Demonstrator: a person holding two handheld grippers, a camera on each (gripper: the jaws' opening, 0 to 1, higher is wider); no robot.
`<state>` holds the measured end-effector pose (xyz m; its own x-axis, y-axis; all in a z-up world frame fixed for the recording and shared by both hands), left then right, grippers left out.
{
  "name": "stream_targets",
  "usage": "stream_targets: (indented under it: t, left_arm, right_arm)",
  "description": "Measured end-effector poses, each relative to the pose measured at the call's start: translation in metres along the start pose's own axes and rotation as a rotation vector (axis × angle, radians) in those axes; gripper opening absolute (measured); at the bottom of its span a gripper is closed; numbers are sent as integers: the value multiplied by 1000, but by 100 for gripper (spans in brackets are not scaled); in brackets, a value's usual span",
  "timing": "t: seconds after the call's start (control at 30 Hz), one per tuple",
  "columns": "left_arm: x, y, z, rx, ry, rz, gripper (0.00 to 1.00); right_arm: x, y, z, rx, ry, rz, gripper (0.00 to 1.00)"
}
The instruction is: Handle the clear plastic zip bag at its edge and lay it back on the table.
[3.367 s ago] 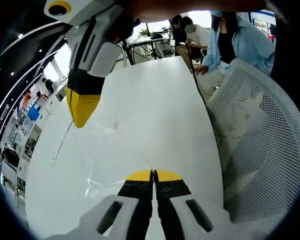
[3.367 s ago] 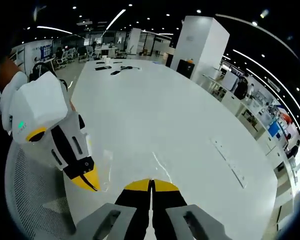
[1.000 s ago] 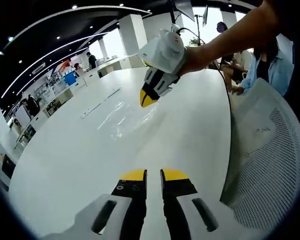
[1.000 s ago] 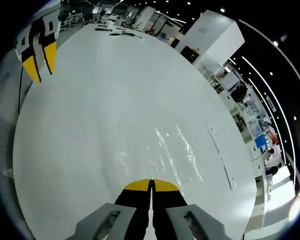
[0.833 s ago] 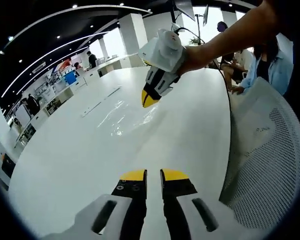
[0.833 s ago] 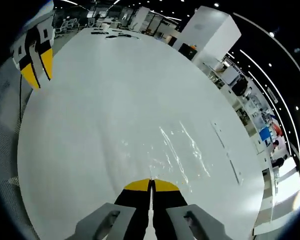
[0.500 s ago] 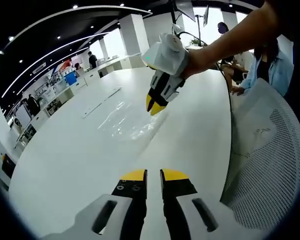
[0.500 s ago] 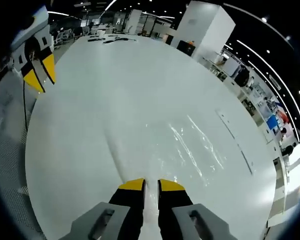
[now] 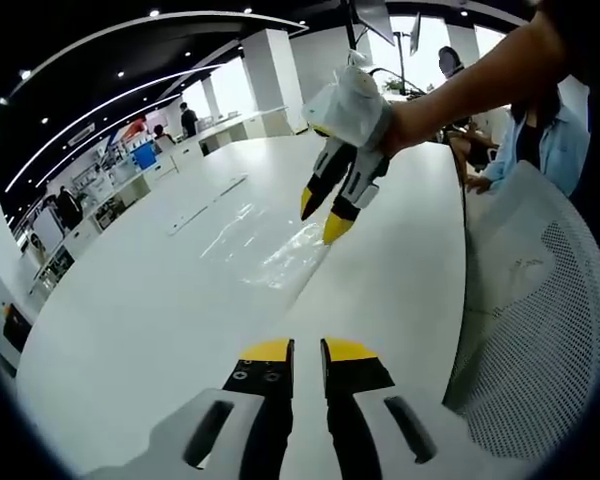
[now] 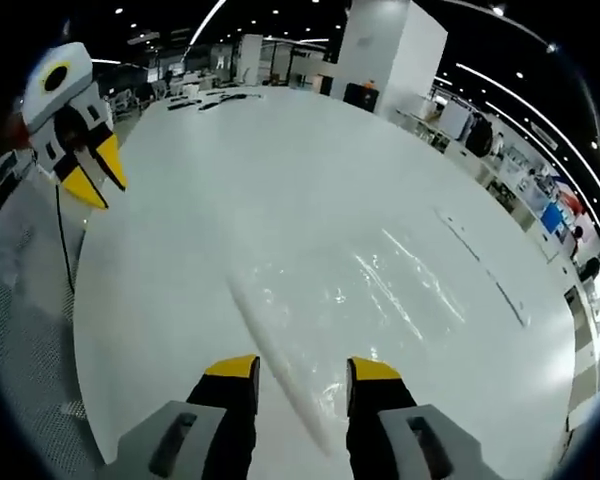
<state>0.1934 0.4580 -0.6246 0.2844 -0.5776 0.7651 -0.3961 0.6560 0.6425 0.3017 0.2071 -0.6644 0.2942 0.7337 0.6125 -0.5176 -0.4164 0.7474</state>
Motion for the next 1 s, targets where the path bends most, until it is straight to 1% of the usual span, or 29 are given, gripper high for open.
stream_targets:
  t: [0.07,0.17,0.2,0.27,0.33,0.4,0.47,0.6,0.67,0.7,0.9,1.0]
  left_arm:
    - [0,0,0,3,2,0,9]
    - [0,0,-1,6,6,4,10]
    - [0,-1,-1,8,5,5,10]
    - [1,-1,-1,11,9,4,13]
    - [2,-2,0,15,18,5,17]
    - [2,-4,0,17,21,7,20]
    - [3,-5,0,22,24,4,24]
    - [5,-7,-1,38,40,8,35]
    - [5,-8,-2,45,49,8,44]
    - [5,-8,-2,47,50,9,48]
    - [3,-8,-2,70,85,17,62]
    - [2,-8,-1,71,102,20,66]
  right_arm:
    - [-2,6,0,-11,-29,28,41]
    - [1,14,2,-27,-48,53,44]
    - [1,18,3,-35,-61,75,48]
    - [2,24,6,-78,-57,133,54]
    - [0,28,8,-78,-76,126,55]
    - [-2,36,8,-85,-99,141,56]
    - [-4,41,8,-93,-115,156,59]
    - [-8,51,5,-107,-138,179,64]
    - [-10,51,5,-113,-145,187,67]
    - [-11,56,2,-119,-155,195,68]
    - [-12,68,-4,-137,-189,230,73]
    - [-13,74,-9,-143,-193,240,75]
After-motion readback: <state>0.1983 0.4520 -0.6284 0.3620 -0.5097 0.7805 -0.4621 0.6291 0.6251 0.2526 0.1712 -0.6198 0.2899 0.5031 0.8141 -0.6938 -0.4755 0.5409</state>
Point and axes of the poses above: the point that each gripper's makers call its tool centre point, and the gripper's own axes: y roughly backward along the fingers, z roughly to its right, x roughly out of its top, the point moved 10 cm from there along y, roughly backward along the fingers, and after that the axes turned 10 degrees about -x, right-handed, at the moved point
